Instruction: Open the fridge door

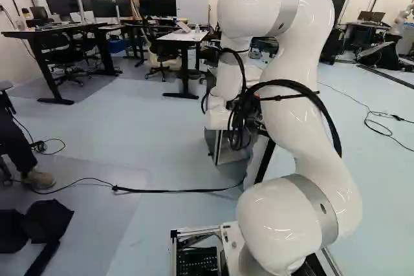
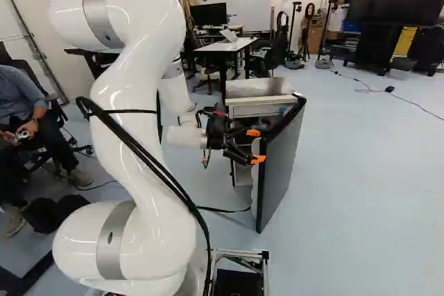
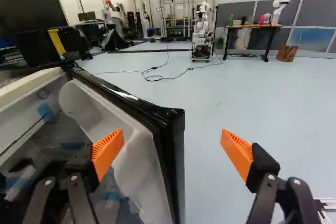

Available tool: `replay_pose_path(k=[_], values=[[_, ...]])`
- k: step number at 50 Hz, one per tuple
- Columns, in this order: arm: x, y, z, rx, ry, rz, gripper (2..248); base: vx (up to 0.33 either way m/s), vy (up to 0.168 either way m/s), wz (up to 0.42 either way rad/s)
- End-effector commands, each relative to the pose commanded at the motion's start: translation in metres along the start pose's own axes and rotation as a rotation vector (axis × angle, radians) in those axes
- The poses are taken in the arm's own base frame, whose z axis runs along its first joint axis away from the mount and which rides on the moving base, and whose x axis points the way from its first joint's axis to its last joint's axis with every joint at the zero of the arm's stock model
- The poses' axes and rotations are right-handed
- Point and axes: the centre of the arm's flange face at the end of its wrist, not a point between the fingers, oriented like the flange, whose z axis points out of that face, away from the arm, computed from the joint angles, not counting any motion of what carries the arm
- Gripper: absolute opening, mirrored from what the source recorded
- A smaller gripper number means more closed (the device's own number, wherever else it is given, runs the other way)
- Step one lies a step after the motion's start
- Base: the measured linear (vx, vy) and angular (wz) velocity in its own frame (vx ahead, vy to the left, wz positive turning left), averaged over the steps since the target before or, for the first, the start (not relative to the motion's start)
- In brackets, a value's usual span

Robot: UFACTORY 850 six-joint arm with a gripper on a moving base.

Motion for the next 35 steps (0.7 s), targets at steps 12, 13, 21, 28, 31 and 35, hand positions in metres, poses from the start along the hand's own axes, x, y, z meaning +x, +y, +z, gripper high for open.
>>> replay_pose_path(k=[12,13,21,28,31,35], values=[[0.003,-0.008,0.018,-0.05,0.004,0.03,247,0.0,0.0,0.0],[0.004,-0.008,0.02,-0.055,0.004,0.033,247,0.0,0.0,0.0],[0.006,-0.012,0.033,-0.094,0.007,0.053,247,0.0,0.0,0.0],[0.009,-0.015,0.045,-0.128,0.01,0.071,247,0.0,0.0,0.0],[0.01,-0.016,0.05,-0.142,0.012,0.08,247,0.0,0.0,0.0],[0.011,-0.018,0.057,-0.162,0.013,0.091,247,0.0,0.0,0.0]])
